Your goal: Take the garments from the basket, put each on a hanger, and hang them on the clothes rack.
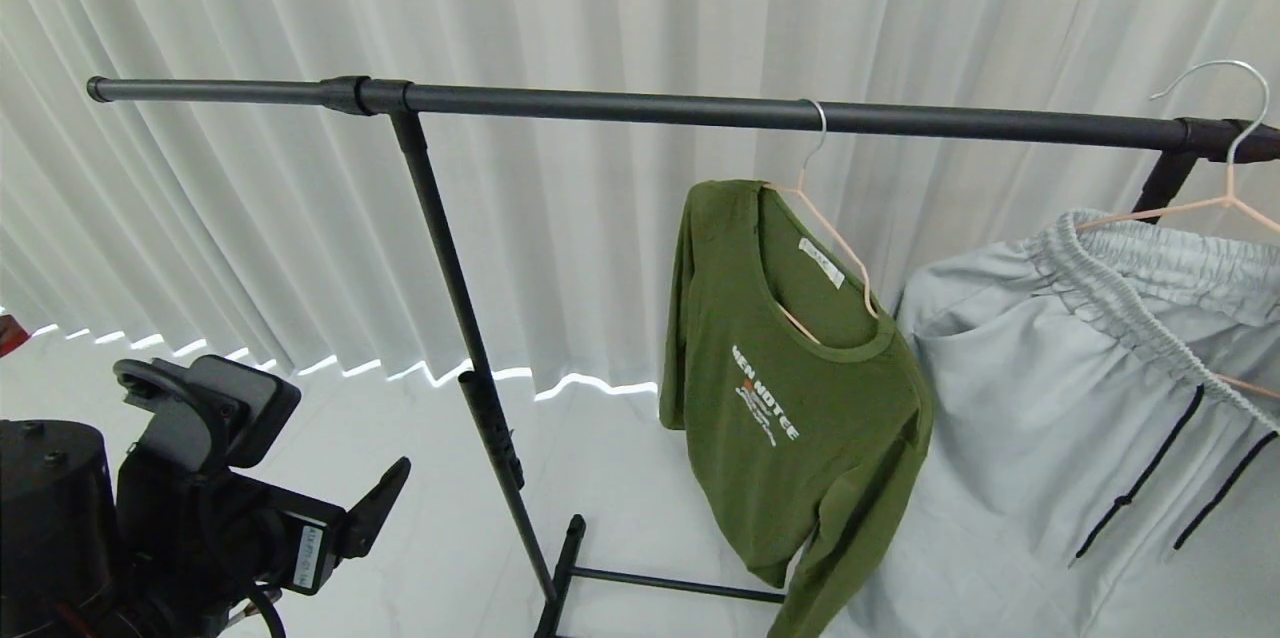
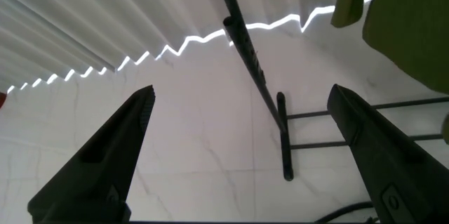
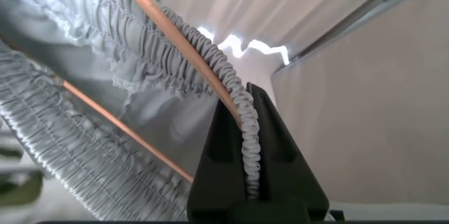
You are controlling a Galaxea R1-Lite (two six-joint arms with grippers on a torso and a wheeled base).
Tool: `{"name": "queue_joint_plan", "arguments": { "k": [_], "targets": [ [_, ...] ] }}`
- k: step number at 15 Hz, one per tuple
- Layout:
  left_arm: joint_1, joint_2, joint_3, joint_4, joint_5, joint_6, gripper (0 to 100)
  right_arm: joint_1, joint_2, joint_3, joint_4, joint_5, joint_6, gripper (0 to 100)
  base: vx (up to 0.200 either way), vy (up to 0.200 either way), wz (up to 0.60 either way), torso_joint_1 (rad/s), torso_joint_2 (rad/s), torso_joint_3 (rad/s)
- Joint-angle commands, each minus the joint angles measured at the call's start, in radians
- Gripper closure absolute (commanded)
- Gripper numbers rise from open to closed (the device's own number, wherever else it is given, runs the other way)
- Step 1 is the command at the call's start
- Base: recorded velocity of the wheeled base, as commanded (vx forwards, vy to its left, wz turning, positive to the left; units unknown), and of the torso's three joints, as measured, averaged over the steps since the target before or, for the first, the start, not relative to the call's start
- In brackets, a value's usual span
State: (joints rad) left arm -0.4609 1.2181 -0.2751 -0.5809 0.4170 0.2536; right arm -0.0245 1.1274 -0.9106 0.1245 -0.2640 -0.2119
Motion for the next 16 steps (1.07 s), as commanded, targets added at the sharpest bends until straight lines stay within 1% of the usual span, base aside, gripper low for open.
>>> {"name": "queue_joint_plan", "arguments": {
  "k": [1, 3, 4, 6, 10, 16],
  "targets": [
    [-0.019, 0.0, 0.001, -0.001, 0.0, 0.001, 0, 0.015, 0.094, 0.001, -0.045, -0.006, 0.0, 100, 0.0, 0.0, 0.0, 0.0, 0.0, 0.0],
    [-0.03, 0.0, 0.001, -0.001, 0.0, 0.001, 0, 0.023, 0.138, -0.001, -0.1, -0.05, 0.0, 100, 0.0, 0.0, 0.0, 0.0, 0.0, 0.0],
    [-0.032, 0.0, 0.001, -0.001, 0.0, -0.001, 0, 0.057, 0.196, -0.001, -0.2, -0.121, 0.002, 100, 0.0, 0.0, 0.0, 0.0, 0.0, 0.0],
    [-0.032, -0.002, 0.002, -0.001, 0.0, -0.001, 0, 0.086, 0.233, -0.005, -0.223, -0.132, 0.0, 100, 0.0, 0.0, 0.0, 0.0, 0.0, 0.0],
    [-0.032, -0.008, 0.005, -0.001, 0.0, -0.001, 0, 0.109, 0.293, -0.005, -0.279, -0.179, 0.003, 100, 0.0, 0.0, 0.0, 0.0, 0.0, 0.0],
    [-0.032, -0.008, 0.007, -0.001, 0.002, -0.001, 0, 0.149, 0.296, -0.001, -0.279, -0.181, 0.011, 100, 0.0, 0.0, 0.0, 0.0, 0.0, 0.0]
  ]
}}
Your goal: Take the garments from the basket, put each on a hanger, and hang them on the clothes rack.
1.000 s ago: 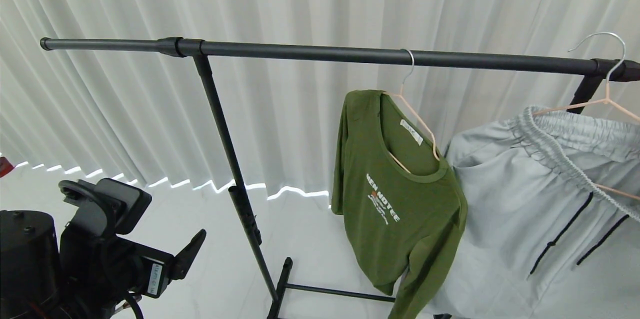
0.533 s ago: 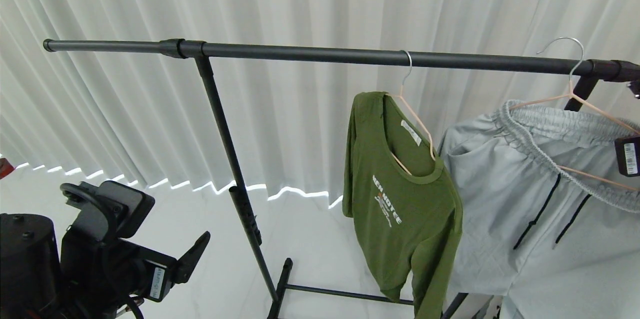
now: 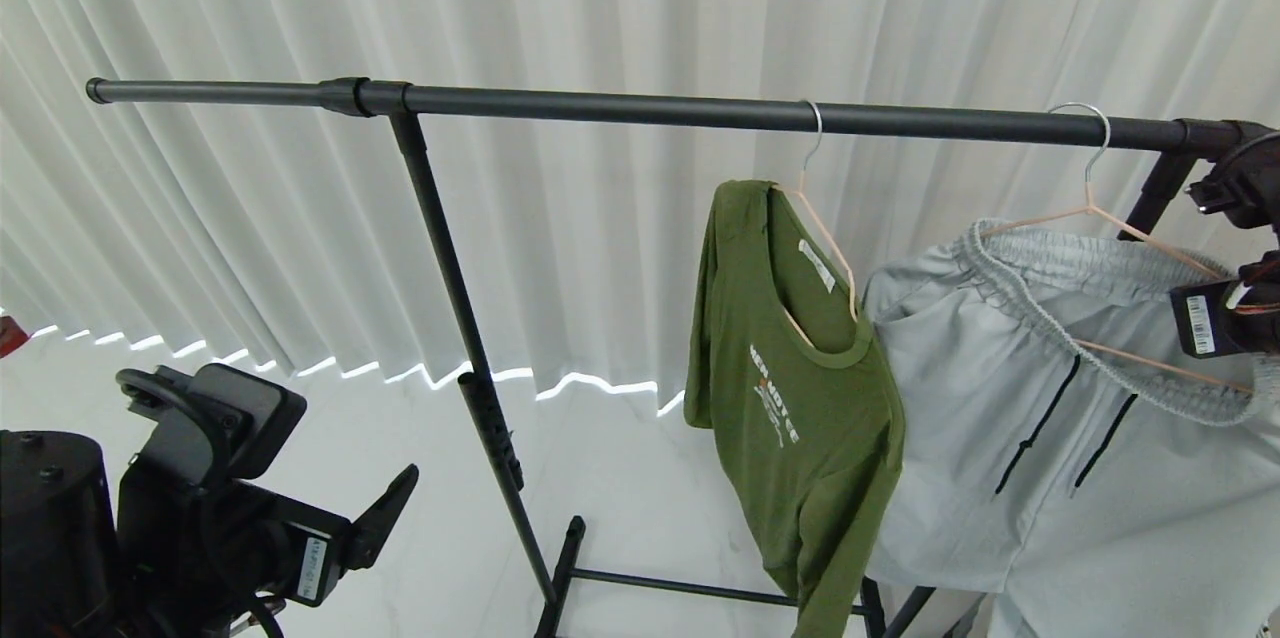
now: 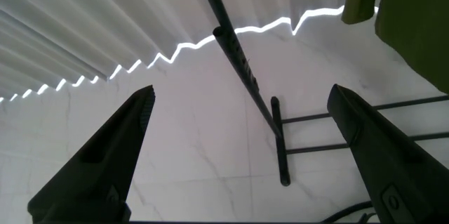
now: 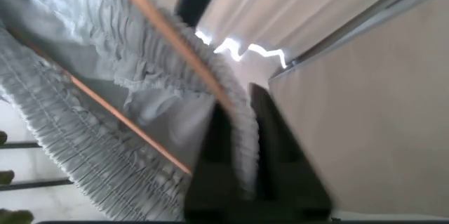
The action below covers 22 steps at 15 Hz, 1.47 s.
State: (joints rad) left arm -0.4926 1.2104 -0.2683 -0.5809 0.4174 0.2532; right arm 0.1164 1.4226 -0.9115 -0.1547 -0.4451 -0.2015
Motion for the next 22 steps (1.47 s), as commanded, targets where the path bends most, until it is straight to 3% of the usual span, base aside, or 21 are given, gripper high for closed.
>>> {"name": "queue_joint_plan", "arguments": {
  "k": [1, 2, 7, 12, 14, 16, 19, 22],
  "targets": [
    [0.0, 0.0, 0.0, -0.001, 0.003, 0.0, 0, 0.016, -0.01, 0.005, 0.004, -0.001, 0.007, 100, 0.0, 0.0, 0.0, 0.0, 0.0, 0.0],
    [0.0, -0.002, 0.0, -0.001, 0.003, 0.0, 0, 0.023, -0.024, 0.02, 0.001, 0.0, 0.01, 0, 0.0, 0.0, 0.0, 0.0, 0.0, 0.0],
    [0.008, -0.025, 0.009, -0.001, 0.011, 0.0, 0, 0.075, -0.185, 0.06, -0.003, 0.003, 0.057, 0, 0.0, 0.0, 0.0, 0.0, 0.0, 0.0],
    [0.038, -0.183, 0.058, 0.003, 0.055, 0.008, 0, 0.134, -0.536, 0.151, 0.023, 0.055, 0.05, 0, 0.0, 0.0, 0.0, 0.0, 0.0, 0.0],
    [0.042, -0.344, 0.146, 0.007, 0.106, 0.104, 0, 0.134, -0.674, 0.172, 0.093, 0.098, 0.05, 0, 0.0, 0.0, 0.0, 0.0, 0.0, 0.0],
    [0.052, -0.528, 0.233, 0.029, 0.172, 0.212, 0, 0.132, -0.8, 0.178, 0.25, 0.103, 0.05, 0, 0.0, 0.0, 0.0, 0.0, 0.0, 0.0],
    [0.083, -0.741, 0.244, 0.147, 0.19, 0.347, 0, 0.132, -0.933, 0.184, 0.481, 0.101, 0.05, 0, -0.067, 0.0, 0.0, -0.001, 0.0, 0.002],
    [0.092, -0.925, 0.241, 0.291, 0.207, 0.406, 0, 0.132, -1.001, 0.249, 0.532, 0.094, 0.051, 0, -0.2, 0.0, 0.0, 0.005, 0.0, 0.004]
  ]
}}
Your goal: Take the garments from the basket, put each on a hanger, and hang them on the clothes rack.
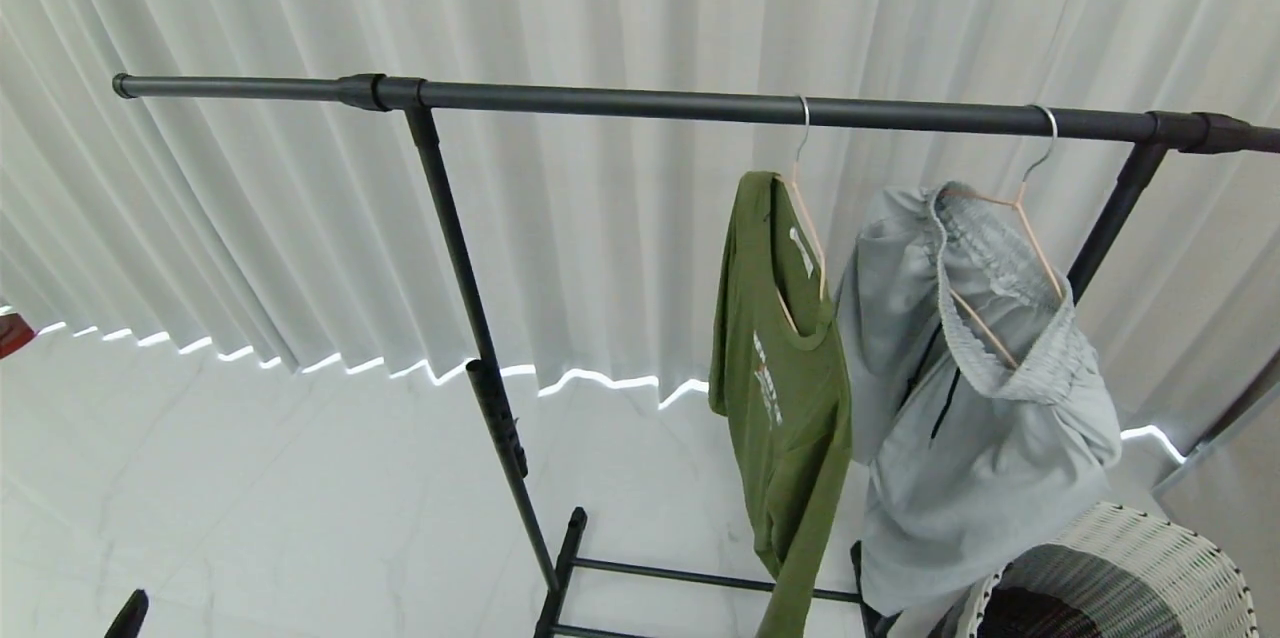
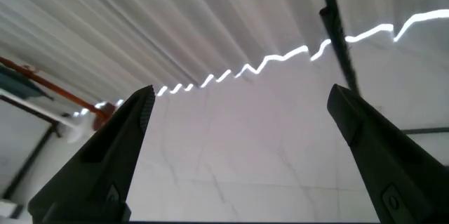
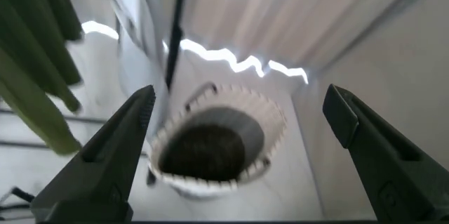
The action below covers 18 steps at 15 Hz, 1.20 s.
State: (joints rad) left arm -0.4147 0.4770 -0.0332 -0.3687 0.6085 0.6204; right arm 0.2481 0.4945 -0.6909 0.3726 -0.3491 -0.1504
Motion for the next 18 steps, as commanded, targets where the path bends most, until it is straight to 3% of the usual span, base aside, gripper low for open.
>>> {"name": "queue_joint_plan", "arguments": {
  "k": [1, 3, 5, 6, 8, 10, 13, 16, 18],
  "targets": [
    [0.03, -0.245, -0.001, 0.132, 0.037, 0.047, 0, -0.004, -0.086, 0.057, 0.006, -0.011, 0.0, 0, -0.2, 0.0, 0.0, -0.017, 0.0, 0.012],
    [0.122, -0.321, -0.019, 0.218, 0.053, 0.047, 0, -0.036, -0.108, 0.123, 0.029, -0.048, 0.003, 0, -0.2, 0.0, 0.0, -0.002, 0.0, 0.007],
    [0.307, -0.345, -0.019, 0.249, 0.051, 0.024, 0, -0.108, -0.139, 0.189, 0.075, -0.051, 0.003, 0, 0.0, 0.0, 0.0, 0.0, 0.0, 0.0],
    [0.404, -0.35, -0.001, 0.255, 0.051, -0.024, 0, -0.164, -0.16, 0.231, 0.092, -0.05, 0.005, 0, 0.0, 0.0, 0.0, 0.0, 0.0, 0.0],
    [0.481, -0.374, 0.03, 0.258, 0.05, -0.087, 0, -0.224, -0.22, 0.318, 0.092, -0.05, 0.005, 0, 0.0, 0.0, 0.0, 0.0, 0.0, 0.0],
    [0.487, -0.388, 0.033, 0.278, 0.05, -0.18, 0, -0.233, -0.404, 0.452, 0.086, -0.037, 0.006, 0, 0.0, 0.0, 0.0, 0.0, 0.0, 0.0],
    [0.487, -0.39, 0.033, 0.286, 0.05, -0.269, 0, -0.243, -0.494, 0.464, 0.072, 0.036, 0.097, 0, 0.0, 0.0, 0.0, 0.0, 0.0, 0.0],
    [0.487, -0.39, 0.033, 0.289, 0.053, -0.28, 0, -0.245, -0.494, 0.464, 0.077, 0.025, 0.169, 0, 0.0, 0.0, 0.0, 0.0, 0.0, 0.0],
    [0.487, -0.391, 0.033, 0.289, 0.013, -0.284, 0, -0.245, -0.494, 0.49, 0.032, -0.031, 0.19, 0, 0.0, 0.0, 0.0, 0.0, 0.0, 0.0]
  ]
}}
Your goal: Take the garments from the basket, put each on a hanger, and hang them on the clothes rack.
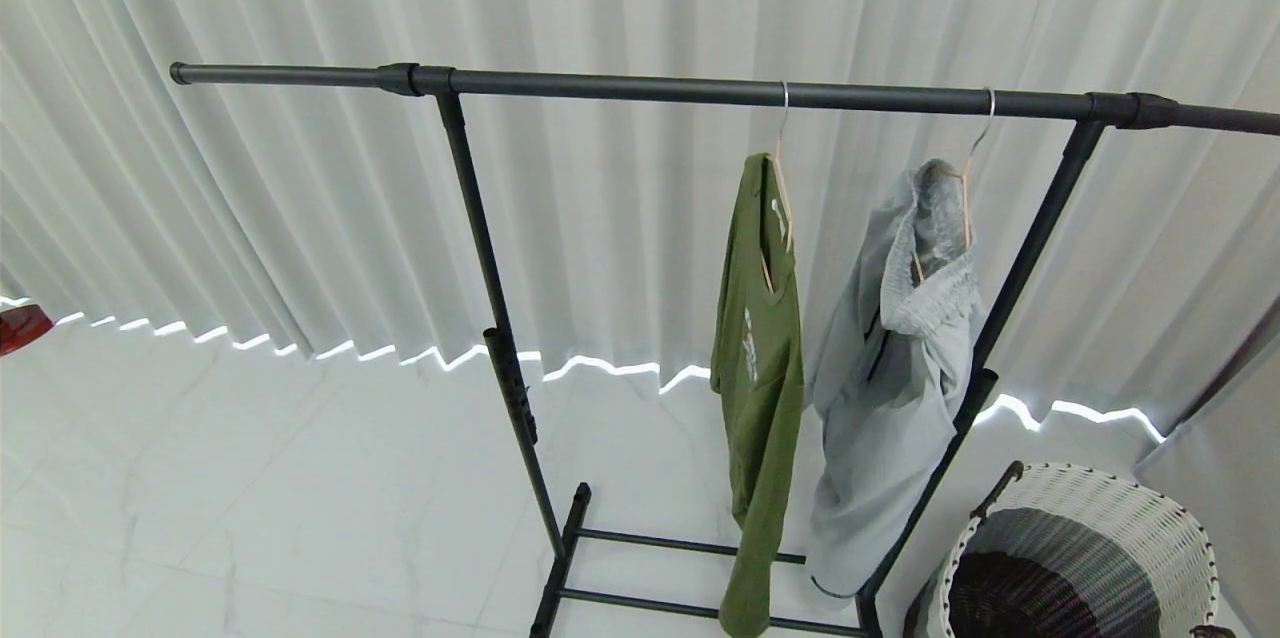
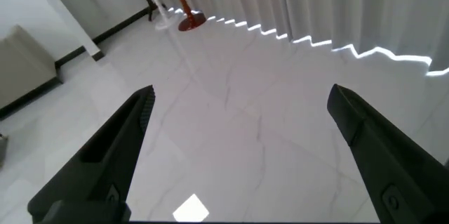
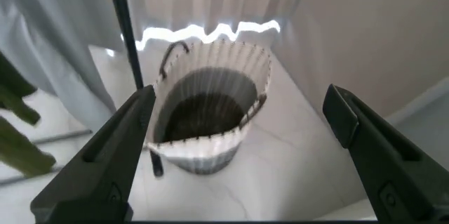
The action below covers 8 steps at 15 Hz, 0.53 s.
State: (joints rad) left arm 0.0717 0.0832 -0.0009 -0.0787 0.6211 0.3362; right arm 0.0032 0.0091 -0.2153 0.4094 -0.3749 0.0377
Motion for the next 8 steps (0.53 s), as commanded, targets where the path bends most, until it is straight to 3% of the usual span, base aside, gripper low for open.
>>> {"name": "queue_joint_plan", "arguments": {
  "k": [1, 2, 3, 4, 5, 8],
  "targets": [
    [-0.003, 0.0, 0.001, -0.001, -0.046, 0.001, 0, 0.0, -0.009, 0.034, -0.052, -0.012, 0.001, 0, 0.0, 0.0, 0.0, 0.0, 0.0, 0.0],
    [-0.046, -0.03, 0.001, -0.001, -0.282, -0.005, 0, 0.0, -0.008, 0.123, -0.241, -0.01, -0.019, 0, 0.0, 0.0, 0.0, 0.0, 0.0, 0.0],
    [-0.086, -0.072, 0.001, 0.0, -0.454, -0.005, 0, 0.0, -0.008, 0.177, -0.356, -0.007, -0.055, 0, 0.0, 0.0, 0.0, 0.0, 0.0, 0.0],
    [-0.082, -0.071, 0.001, 0.002, -0.526, -0.006, 0, 0.0, -0.008, 0.203, -0.409, 0.004, -0.07, 0, 0.0, 0.0, 0.0, 0.0, 0.0, 0.0],
    [-0.078, -0.08, 0.001, 0.008, -0.647, -0.083, 0, 0.0, -0.008, 0.215, -0.492, 0.119, -0.088, 0, 0.0, 0.0, 0.0, 0.0, 0.0, 0.0],
    [-0.076, -0.083, 0.001, 0.03, -0.643, -0.227, 0, 0.0, -0.009, 0.215, -0.437, 0.355, -0.067, 0, 0.0, 0.0, 0.0, 0.0, 0.0, 0.0]
  ]
}}
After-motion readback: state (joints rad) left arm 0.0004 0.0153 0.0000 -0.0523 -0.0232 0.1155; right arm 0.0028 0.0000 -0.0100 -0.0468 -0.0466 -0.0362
